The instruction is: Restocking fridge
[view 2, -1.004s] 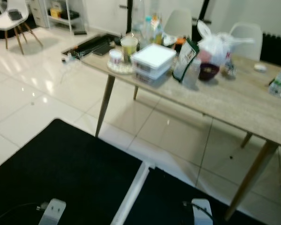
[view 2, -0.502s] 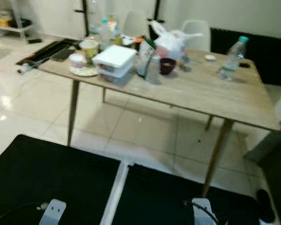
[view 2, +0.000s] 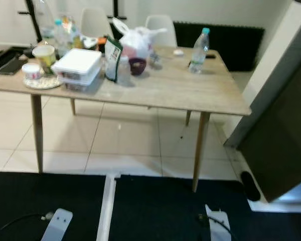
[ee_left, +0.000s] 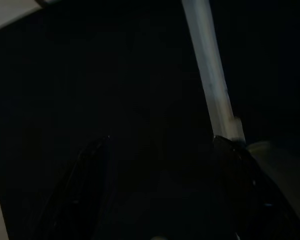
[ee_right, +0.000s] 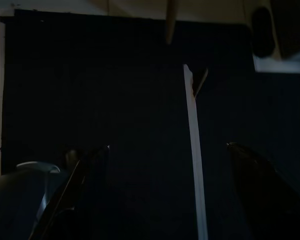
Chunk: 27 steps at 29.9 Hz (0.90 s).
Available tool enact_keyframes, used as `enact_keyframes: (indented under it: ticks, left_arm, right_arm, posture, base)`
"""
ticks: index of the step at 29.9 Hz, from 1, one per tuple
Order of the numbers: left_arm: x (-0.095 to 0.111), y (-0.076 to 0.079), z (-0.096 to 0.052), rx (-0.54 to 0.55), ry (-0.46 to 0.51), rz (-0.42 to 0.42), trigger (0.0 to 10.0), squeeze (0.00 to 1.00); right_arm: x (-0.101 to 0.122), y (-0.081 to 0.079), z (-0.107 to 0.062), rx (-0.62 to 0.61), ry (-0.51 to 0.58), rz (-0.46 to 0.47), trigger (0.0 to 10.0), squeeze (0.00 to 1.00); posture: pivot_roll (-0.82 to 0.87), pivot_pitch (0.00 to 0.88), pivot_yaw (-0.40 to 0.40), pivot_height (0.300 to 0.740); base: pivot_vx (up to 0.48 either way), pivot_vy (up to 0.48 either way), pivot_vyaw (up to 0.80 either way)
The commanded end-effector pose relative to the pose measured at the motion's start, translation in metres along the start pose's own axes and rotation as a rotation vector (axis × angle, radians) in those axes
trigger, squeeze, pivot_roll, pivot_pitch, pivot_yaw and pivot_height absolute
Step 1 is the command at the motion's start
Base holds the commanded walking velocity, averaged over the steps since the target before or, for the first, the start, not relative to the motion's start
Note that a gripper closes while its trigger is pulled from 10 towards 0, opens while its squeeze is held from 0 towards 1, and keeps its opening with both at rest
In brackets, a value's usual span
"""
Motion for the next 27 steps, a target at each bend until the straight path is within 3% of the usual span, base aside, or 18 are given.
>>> enact_keyframes:
  ticks: [1,6,8,10,12,15,17,19,20,23,24,25,27]
  left_arm:
    - [-0.001,0.003,0.000,-0.011,-0.006,0.009,10.0,0.00]
    - [-0.001,0.003,0.000,-0.006,-0.004,0.011,10.0,0.00]
    - [0.007,-0.005,0.001,0.037,0.029,-0.017,10.0,0.00]
    - [0.022,-0.021,0.003,0.114,0.079,-0.058,10.0,0.00]
    - [0.050,-0.046,0.005,0.212,0.177,-0.093,10.0,0.00]
    - [0.066,-0.058,0.004,0.256,0.232,-0.121,10.0,0.00]
    - [0.116,-0.090,-0.004,0.355,0.413,-0.180,10.0,0.00]
    - [0.167,-0.114,-0.022,0.421,0.597,-0.237,10.0,0.00]
    - [0.167,-0.114,-0.022,0.421,0.597,-0.237,10.0,0.00]
    - [0.223,-0.126,-0.051,0.460,0.801,-0.270,10.0,0.00]
    - [0.223,-0.126,-0.051,0.460,0.801,-0.270,10.0,0.00]
    - [0.254,-0.130,-0.076,0.483,0.929,-0.279,10.0,0.00]
    - [0.264,-0.131,-0.084,0.489,0.974,-0.281,10.0,0.00]
  right_arm:
    - [-0.003,0.002,-0.001,-0.009,-0.006,0.008,10.0,0.00]
    - [-0.003,0.002,-0.001,-0.010,-0.006,0.008,10.0,0.00]
    - [0.009,0.002,0.001,-0.010,0.044,0.030,10.0,0.00]
    - [0.029,0.001,0.003,-0.006,0.120,0.065,10.0,0.00]
    - [0.058,-0.005,0.004,0.026,0.224,0.080,10.0,0.00]
    - [0.073,-0.010,0.004,0.048,0.277,0.087,10.0,0.00]
    - [0.120,-0.028,0.000,0.118,0.439,0.119,10.0,0.00]
    - [0.171,-0.050,-0.012,0.190,0.609,0.145,10.0,0.00]
    - [0.171,-0.050,-0.012,0.190,0.609,0.145,10.0,0.00]
    - [0.229,-0.082,-0.038,0.294,0.801,0.186,10.0,0.00]
    - [0.229,-0.082,-0.038,0.294,0.801,0.186,10.0,0.00]
    - [0.259,-0.102,-0.061,0.362,0.916,0.215,10.0,0.00]
    - [0.267,-0.108,-0.069,0.375,0.954,0.226,10.0,0.00]
  posture:
    - [-0.04,0.013,-0.054,0.740]
    - [-0.04,0.014,-0.053,0.740]
    - [-0.03,0.017,-0.053,0.740]
    - [-0.03,0.020,-0.052,0.740]
    - [-0.03,0.023,-0.051,0.740]
    - [-0.02,0.023,-0.052,0.740]
    - [-0.02,0.024,-0.053,0.740]
    - [-0.01,0.022,-0.054,0.740]
    - [-0.01,0.022,-0.054,0.740]
    - [-0.01,0.021,-0.054,0.740]
    - [-0.01,0.021,-0.054,0.740]
    - [-0.01,0.020,-0.055,0.740]
    - [-0.01,0.019,-0.056,0.740]
  base:
    - [0.000,0.000,-0.77]
    - [0.000,0.000,-0.77]
    - [0.000,0.000,-0.77]
    - [0.000,0.000,-0.71]
    - [0.000,0.000,0.00]
    - [0.000,0.000,0.00]
    - [0.000,0.000,0.00]
    - [0.000,0.000,0.00]
    - [0.000,0.000,0.00]
    - [0.000,0.000,0.00]
    - [0.000,0.000,0.00]
    - [0.000,0.000,0.00]
    - [0.000,0.000,0.00]
Point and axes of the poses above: a point about 5 cm out from each wrist's last joint towards the gripper, its own z axis pointing out of the wrist towards the gripper, its own x axis along the axis of the wrist's last joint, y = z × x, the point moved 4 cm from there along z, pointing out of the wrist towards the gripper, and after that the axes turned 13 degrees about z, right-handed, at the moved point
